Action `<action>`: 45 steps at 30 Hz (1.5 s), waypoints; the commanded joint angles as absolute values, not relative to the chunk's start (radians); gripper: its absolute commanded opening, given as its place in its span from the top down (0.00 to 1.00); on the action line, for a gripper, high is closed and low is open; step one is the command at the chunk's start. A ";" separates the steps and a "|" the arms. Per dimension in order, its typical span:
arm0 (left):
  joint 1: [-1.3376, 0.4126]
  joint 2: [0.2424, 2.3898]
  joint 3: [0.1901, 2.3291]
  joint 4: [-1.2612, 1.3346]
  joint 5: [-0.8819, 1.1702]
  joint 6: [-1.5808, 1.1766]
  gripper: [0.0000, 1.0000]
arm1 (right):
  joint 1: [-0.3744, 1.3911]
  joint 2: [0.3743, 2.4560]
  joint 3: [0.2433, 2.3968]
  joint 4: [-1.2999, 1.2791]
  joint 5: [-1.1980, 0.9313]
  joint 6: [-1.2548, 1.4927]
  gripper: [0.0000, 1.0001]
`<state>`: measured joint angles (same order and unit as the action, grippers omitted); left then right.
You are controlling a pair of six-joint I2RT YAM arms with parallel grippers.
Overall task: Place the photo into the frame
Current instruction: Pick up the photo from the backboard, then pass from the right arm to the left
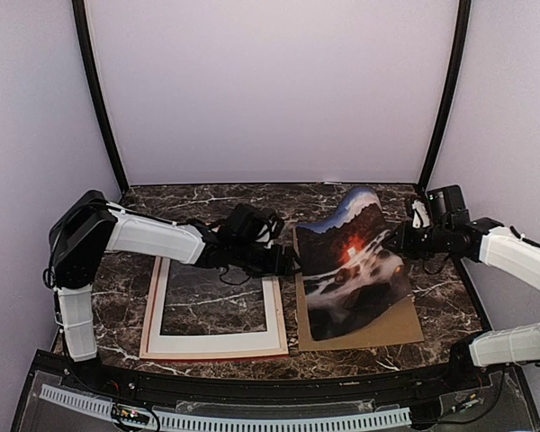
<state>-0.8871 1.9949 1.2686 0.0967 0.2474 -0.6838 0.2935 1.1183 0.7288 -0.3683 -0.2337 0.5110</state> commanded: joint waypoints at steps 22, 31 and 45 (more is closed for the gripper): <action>-0.719 1.758 0.969 0.706 0.525 -0.861 0.12 | 0.298 1.147 1.112 -0.265 -0.626 0.692 0.82; -0.719 1.879 0.926 0.940 0.573 -1.045 0.12 | 0.299 1.140 1.079 -0.172 -0.649 0.771 0.84; -0.762 2.018 1.000 1.022 0.563 -1.096 0.14 | 0.299 1.135 1.082 -0.137 -0.655 0.804 0.84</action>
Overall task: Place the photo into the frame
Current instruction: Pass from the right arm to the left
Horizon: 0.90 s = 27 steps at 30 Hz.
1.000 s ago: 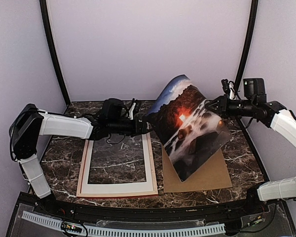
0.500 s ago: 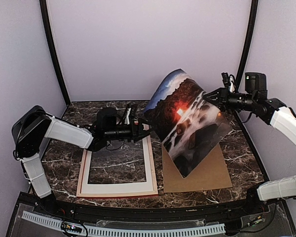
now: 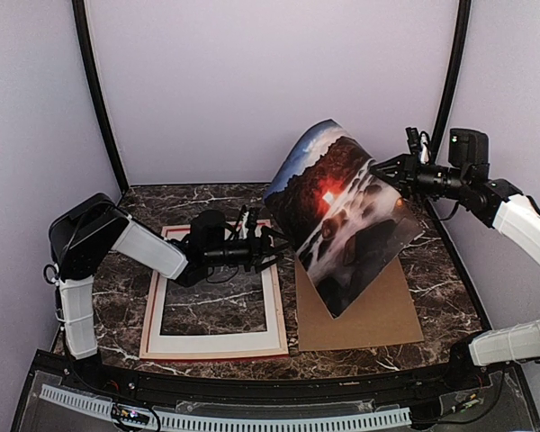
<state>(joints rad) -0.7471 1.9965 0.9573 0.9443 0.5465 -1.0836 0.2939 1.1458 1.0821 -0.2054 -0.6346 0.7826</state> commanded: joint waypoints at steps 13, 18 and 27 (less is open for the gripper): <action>-0.772 2.101 1.075 1.159 0.604 -1.163 0.29 | 0.299 1.126 1.045 -0.114 -0.650 0.818 0.85; -0.768 2.103 1.053 1.209 0.598 -1.181 0.42 | 0.299 1.124 1.040 -0.132 -0.631 0.798 0.85; -0.733 2.092 0.982 1.349 0.606 -1.265 0.69 | 0.299 1.145 1.033 -0.198 -0.568 0.728 0.85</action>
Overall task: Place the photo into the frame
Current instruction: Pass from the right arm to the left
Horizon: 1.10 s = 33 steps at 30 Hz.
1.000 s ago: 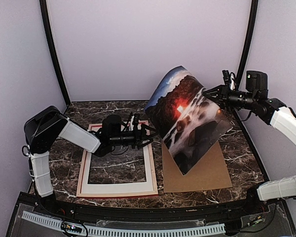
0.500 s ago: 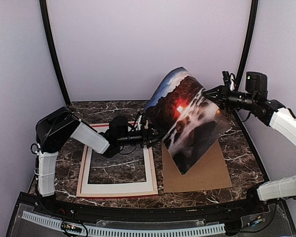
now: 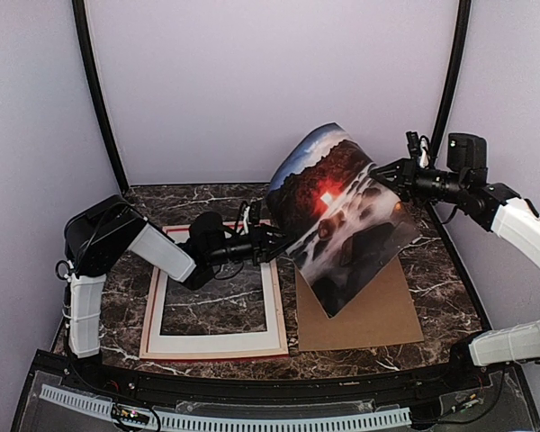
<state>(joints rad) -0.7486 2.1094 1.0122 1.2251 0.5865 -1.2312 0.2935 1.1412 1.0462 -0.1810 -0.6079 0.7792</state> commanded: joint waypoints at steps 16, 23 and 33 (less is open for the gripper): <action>-0.709 1.949 0.933 1.256 0.586 -1.195 0.56 | 0.299 1.172 0.979 -0.236 -0.501 0.656 0.85; -0.699 1.905 0.912 1.232 0.566 -1.193 0.51 | 0.299 1.174 0.966 -0.247 -0.468 0.640 0.86; -0.687 1.850 0.893 1.170 0.549 -1.168 0.60 | 0.299 1.183 0.938 -0.225 -0.458 0.634 0.86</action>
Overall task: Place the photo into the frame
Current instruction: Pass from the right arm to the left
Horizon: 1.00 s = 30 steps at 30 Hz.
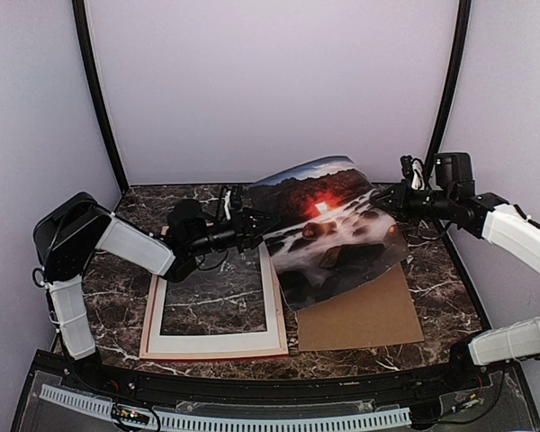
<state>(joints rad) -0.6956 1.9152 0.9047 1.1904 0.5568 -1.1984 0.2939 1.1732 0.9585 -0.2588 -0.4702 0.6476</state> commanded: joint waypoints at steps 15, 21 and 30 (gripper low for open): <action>-0.666 1.755 0.910 0.953 0.631 -1.100 1.00 | 0.301 1.189 0.911 -0.311 -0.396 0.572 0.46; -0.653 1.579 0.921 0.482 0.675 -0.918 1.00 | 0.301 1.196 0.946 -0.411 -0.314 0.506 0.33; -0.480 1.406 0.923 -0.191 0.637 -0.655 1.00 | 0.304 1.236 0.901 -0.354 -0.336 0.524 0.31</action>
<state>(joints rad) -0.5793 1.4406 0.9222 0.1478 0.6384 -0.8127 0.2947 1.2194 0.9161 -0.3946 -0.3386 0.5308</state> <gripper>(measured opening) 0.011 0.692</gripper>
